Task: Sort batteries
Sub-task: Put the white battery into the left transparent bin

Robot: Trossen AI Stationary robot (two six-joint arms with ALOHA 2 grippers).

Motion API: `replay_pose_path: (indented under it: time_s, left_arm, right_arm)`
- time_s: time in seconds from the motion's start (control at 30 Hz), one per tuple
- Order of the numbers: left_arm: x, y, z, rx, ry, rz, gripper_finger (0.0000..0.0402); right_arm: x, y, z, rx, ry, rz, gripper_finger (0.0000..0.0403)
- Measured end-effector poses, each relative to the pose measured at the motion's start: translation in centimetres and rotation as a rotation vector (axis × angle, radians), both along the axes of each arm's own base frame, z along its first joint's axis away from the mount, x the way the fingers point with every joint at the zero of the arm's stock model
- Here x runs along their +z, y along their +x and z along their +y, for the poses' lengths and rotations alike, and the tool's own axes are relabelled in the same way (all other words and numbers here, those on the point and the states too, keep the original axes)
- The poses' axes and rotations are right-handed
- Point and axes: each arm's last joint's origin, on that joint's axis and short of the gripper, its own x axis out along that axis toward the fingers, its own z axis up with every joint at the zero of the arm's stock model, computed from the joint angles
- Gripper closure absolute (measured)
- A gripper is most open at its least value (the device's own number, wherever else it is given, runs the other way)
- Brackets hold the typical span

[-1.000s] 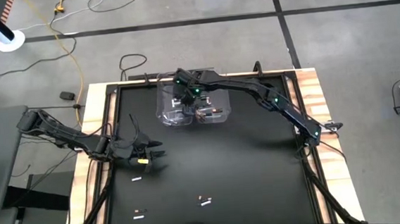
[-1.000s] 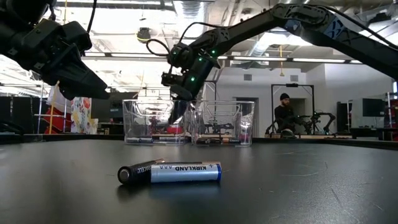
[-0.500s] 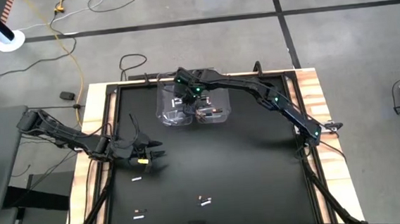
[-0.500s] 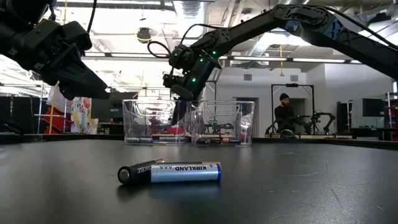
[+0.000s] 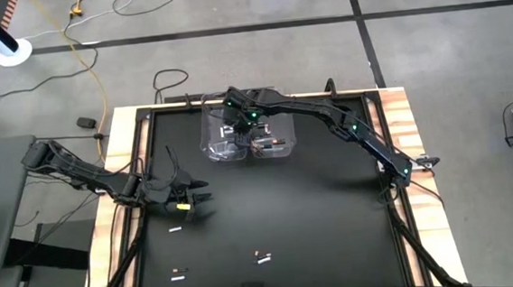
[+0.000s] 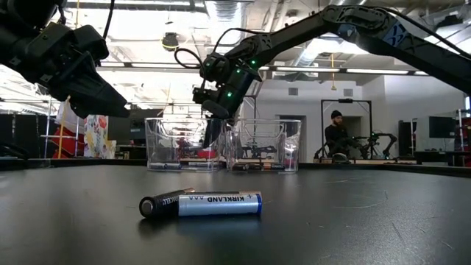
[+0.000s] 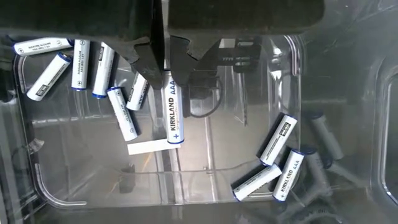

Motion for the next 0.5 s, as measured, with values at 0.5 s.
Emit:
replay_pose_path:
  time_s: [0.5]
  left_arm:
    - [0.00, 0.00, 0.00, 0.000, 0.001, 0.000, 0.0207]
  right_arm:
    - [0.12, -0.03, -0.01, 0.001, -0.005, 0.000, 0.0292]
